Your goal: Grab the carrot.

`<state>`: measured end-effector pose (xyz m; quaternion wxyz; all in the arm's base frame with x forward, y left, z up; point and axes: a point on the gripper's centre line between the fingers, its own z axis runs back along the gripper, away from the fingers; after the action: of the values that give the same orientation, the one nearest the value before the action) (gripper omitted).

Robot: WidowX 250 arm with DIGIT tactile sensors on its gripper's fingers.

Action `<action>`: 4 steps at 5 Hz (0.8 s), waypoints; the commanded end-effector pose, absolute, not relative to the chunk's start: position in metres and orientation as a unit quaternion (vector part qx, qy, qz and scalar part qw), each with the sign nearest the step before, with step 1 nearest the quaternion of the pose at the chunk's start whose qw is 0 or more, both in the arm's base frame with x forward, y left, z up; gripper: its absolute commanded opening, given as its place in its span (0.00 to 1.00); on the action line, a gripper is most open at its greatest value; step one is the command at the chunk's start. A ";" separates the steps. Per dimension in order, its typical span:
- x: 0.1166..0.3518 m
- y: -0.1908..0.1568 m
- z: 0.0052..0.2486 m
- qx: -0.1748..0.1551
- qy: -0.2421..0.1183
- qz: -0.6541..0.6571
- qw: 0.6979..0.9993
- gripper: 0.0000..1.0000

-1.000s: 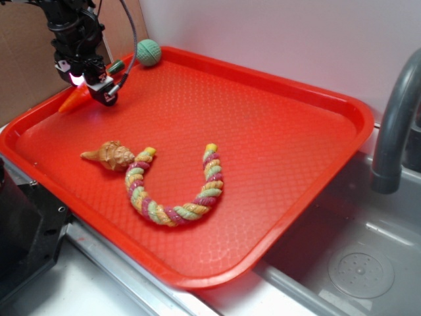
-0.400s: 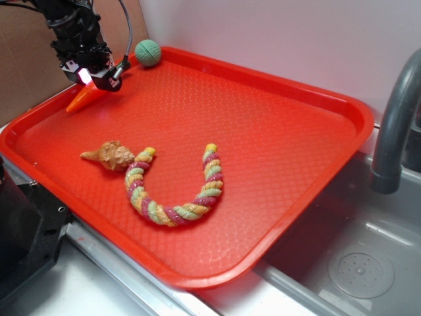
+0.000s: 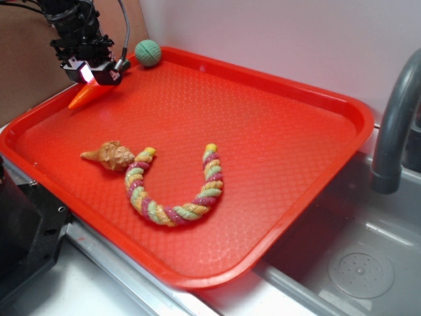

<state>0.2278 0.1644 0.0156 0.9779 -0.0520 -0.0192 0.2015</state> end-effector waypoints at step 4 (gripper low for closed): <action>0.192 0.123 0.057 -0.030 -0.016 0.123 0.992 1.00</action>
<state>0.1870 0.1173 0.0500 0.9909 -0.0390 0.0012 0.1287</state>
